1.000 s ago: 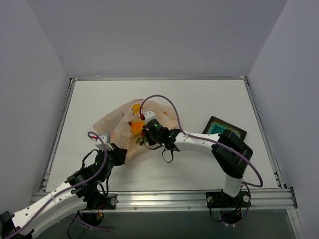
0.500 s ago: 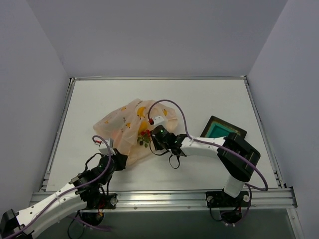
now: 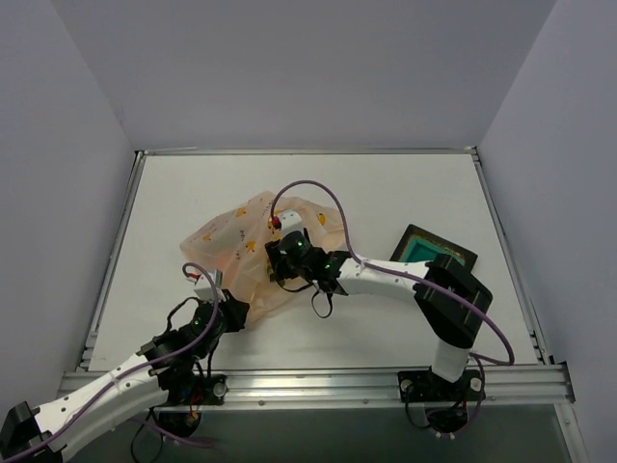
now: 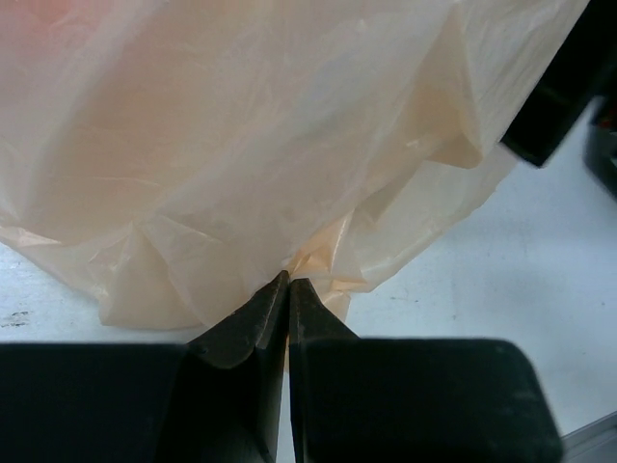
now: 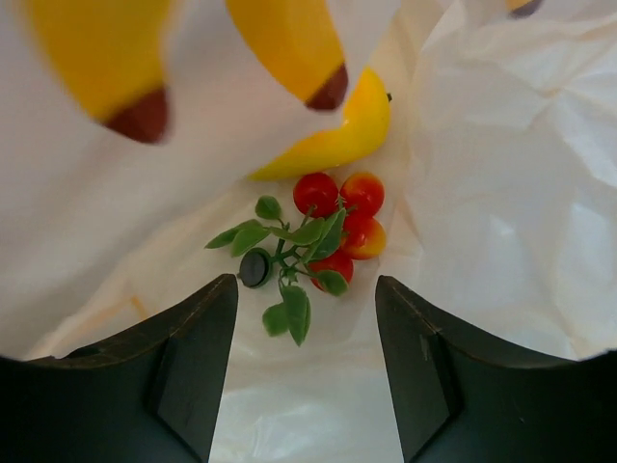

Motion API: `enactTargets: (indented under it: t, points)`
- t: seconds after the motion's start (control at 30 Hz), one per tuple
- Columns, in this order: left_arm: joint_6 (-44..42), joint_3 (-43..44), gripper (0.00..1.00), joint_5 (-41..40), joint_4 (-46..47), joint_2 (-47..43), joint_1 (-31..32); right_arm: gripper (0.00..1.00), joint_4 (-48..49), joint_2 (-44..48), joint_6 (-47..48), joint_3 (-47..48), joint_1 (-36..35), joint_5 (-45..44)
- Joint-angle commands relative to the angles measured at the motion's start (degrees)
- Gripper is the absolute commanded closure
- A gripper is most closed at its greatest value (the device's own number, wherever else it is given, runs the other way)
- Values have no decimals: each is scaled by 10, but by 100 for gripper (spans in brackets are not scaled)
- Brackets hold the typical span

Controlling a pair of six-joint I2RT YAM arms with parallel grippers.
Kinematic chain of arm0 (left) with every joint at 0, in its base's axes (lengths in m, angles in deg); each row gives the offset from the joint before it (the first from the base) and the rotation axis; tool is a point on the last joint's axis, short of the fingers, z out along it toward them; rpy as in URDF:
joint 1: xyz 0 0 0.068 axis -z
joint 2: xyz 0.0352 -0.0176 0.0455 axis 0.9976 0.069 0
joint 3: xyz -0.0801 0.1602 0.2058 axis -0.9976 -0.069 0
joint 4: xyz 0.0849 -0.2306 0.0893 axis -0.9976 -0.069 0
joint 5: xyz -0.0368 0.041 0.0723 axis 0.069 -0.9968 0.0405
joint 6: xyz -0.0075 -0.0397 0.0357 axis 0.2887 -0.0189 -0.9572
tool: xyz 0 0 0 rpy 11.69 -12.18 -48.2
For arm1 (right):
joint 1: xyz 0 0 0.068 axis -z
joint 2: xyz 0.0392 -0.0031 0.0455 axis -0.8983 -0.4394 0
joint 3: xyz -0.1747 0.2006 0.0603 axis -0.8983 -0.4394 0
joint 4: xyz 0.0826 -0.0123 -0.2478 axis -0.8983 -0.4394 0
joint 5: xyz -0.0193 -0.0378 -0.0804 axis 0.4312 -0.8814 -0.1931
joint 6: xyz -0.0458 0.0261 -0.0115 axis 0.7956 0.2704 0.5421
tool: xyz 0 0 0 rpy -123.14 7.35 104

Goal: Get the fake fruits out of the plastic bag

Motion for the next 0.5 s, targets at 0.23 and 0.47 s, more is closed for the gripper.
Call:
enactTargets:
  t: [0.23, 0.47]
  points:
    - [0, 43, 98, -2, -3, -24, 3, 58, 12, -87, 12, 46, 5, -10]
    - [-8, 62, 98, -7, -7, -18, 3, 100, 24, -45, 14, 32, 4, -14]
